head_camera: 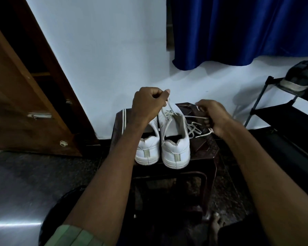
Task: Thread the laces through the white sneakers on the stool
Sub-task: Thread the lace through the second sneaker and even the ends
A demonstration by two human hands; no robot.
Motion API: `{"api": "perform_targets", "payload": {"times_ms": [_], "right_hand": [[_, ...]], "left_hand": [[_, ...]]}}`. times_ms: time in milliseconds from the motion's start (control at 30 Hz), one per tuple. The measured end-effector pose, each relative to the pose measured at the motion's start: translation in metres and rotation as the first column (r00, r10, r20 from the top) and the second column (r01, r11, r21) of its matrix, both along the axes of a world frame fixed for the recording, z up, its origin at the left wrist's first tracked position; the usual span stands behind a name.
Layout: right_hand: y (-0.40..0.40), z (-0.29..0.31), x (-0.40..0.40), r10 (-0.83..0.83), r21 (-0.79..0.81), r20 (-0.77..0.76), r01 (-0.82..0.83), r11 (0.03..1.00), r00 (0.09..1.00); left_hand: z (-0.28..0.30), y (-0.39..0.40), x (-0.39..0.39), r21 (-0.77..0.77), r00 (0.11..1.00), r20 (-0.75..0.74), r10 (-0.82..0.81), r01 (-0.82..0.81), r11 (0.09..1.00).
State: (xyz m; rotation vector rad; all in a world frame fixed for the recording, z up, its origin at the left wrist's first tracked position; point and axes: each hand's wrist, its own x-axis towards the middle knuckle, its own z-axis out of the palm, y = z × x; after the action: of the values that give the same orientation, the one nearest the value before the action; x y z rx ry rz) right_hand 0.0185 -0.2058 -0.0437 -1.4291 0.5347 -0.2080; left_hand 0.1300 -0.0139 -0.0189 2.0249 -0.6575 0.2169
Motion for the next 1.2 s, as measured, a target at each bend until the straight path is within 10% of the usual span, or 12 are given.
{"api": "perform_targets", "payload": {"times_ms": [300,400,500,633,733,1200], "right_hand": [[-0.010,0.009,-0.017,0.260,-0.318,-0.092,-0.276,0.907,0.961],[-0.016,0.008,-0.011,0.140,0.160,0.230,-0.179,0.971,0.963],[-0.016,0.004,-0.004,0.067,0.513,0.357,-0.256,0.819,0.932],[-0.002,-0.012,0.006,0.140,0.063,0.021,-0.141,0.988,0.990],[0.003,-0.019,0.004,0.213,-0.269,-0.190,-0.259,0.928,0.959],[-0.008,-0.017,-0.011,0.439,-0.375,-0.539,-0.672,0.639,0.719]], "left_hand": [[-0.004,-0.002,-0.004,0.031,0.981,-0.090,-0.174,0.178,0.984],[-0.005,0.005,0.000,0.096,0.916,-0.167,-0.364,0.382,0.919],[-0.008,0.003,-0.003,0.217,0.908,-0.124,-0.400,0.418,0.882],[-0.012,-0.004,-0.004,0.246,0.909,-0.091,-0.407,0.417,0.875],[-0.015,-0.006,-0.003,0.291,0.914,-0.080,-0.397,0.402,0.868],[-0.016,-0.004,-0.003,0.335,0.964,-0.133,-0.229,0.261,0.905]]}}
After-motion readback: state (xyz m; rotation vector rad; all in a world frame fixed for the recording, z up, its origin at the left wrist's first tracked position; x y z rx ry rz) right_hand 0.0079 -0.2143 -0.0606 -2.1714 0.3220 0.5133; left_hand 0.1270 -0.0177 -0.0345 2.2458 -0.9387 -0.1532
